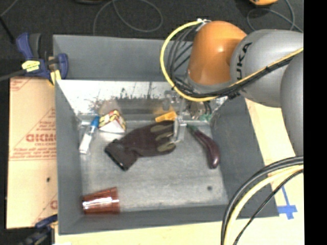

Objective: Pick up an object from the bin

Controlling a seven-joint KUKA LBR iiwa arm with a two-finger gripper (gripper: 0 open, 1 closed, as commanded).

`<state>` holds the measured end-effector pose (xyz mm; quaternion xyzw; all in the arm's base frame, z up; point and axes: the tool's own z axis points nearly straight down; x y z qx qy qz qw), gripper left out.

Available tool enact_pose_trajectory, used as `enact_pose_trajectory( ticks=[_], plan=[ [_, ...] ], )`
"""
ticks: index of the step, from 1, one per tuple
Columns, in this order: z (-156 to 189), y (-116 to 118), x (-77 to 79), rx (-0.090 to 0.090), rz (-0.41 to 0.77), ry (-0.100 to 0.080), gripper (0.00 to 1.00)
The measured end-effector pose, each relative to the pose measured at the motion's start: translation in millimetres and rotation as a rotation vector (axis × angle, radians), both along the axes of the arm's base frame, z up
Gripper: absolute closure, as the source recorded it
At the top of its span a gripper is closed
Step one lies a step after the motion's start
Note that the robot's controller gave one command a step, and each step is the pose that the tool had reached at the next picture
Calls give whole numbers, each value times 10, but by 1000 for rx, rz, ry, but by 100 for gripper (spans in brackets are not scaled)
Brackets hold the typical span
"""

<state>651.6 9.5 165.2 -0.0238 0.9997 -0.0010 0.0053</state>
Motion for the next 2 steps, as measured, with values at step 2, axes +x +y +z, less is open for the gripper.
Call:
enact_pose_trajectory(
  ticks=[2],
  plan=[
    [-231,184,-164,4,70,11,0]
  ],
)
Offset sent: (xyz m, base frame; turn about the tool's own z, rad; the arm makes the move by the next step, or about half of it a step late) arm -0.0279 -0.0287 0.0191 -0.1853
